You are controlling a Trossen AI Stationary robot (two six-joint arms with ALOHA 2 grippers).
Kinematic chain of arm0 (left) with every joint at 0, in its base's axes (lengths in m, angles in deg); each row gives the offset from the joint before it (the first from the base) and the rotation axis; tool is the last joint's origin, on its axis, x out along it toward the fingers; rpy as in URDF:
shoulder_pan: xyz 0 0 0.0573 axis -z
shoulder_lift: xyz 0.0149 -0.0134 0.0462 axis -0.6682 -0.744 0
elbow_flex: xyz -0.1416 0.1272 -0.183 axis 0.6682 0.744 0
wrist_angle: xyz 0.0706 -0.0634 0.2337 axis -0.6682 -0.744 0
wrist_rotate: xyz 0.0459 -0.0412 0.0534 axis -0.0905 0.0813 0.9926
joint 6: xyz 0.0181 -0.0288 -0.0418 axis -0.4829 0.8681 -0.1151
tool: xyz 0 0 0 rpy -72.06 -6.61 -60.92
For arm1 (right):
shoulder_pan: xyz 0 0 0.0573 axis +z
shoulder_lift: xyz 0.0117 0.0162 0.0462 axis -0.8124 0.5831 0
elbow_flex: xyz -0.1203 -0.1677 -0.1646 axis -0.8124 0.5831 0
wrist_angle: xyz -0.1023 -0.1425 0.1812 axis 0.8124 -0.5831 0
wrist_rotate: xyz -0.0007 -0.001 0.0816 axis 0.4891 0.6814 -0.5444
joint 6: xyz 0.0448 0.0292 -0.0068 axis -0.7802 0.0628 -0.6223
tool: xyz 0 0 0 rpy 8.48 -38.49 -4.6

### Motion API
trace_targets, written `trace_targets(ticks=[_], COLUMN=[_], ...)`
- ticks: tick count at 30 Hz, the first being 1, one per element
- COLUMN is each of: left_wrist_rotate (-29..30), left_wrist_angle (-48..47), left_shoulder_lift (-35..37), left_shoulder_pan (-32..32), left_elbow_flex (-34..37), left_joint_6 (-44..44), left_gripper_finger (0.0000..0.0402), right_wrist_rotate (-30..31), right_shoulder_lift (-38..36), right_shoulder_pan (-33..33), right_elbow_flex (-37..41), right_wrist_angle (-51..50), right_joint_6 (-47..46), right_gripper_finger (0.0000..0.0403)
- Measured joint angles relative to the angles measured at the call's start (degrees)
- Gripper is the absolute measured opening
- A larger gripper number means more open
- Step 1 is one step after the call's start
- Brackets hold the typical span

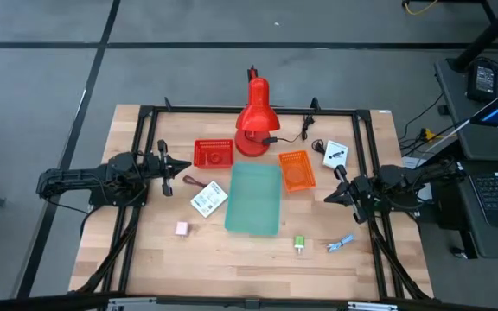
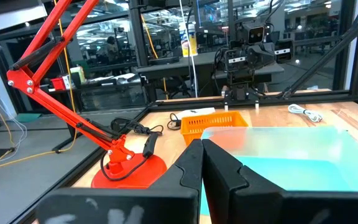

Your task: Pick and place items into bin

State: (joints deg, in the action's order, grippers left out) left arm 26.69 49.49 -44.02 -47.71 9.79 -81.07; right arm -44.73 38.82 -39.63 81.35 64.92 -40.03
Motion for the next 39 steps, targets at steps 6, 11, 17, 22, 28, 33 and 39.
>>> trace_targets(ticks=[6,11,17,22,28,33,39], left_wrist_rotate=[0.0,0.0,0.0,0.01,0.02,0.0,0.01], left_wrist_angle=[0.0,0.01,0.01,0.0,0.01,0.0,0.0], left_shoulder_lift=[0.0,0.0,-0.02,-0.01,0.0,0.0,0.0], left_shoulder_pan=[-0.02,-0.02,-0.02,-0.02,0.0,-0.01,-0.01], left_elbow_flex=[0.0,0.01,0.0,0.0,0.02,0.0,0.02], left_joint_6=[0.0,0.0,0.0,0.0,0.0,0.0,0.0], left_gripper_finger=[0.0004,0.0004,0.0004,0.0004,0.0004,0.0004,0.0004], right_wrist_rotate=[0.0,0.01,0.01,0.01,0.01,0.01,0.06], right_shoulder_lift=[-0.01,0.01,0.0,0.01,0.0,-0.01,0.01], right_shoulder_pan=[-0.01,-0.01,-0.01,0.0,-0.01,0.0,-0.02], right_elbow_flex=[0.0,0.02,0.01,0.0,0.01,0.0,0.0], right_wrist_angle=[0.0,-0.01,0.0,0.0,0.0,-0.01,0.02], right_joint_6=[0.0,0.0,-0.01,0.01,0.0,0.0,3.98], right_gripper_finger=[0.0,0.0,0.0,0.0,0.0,0.0,0.0])
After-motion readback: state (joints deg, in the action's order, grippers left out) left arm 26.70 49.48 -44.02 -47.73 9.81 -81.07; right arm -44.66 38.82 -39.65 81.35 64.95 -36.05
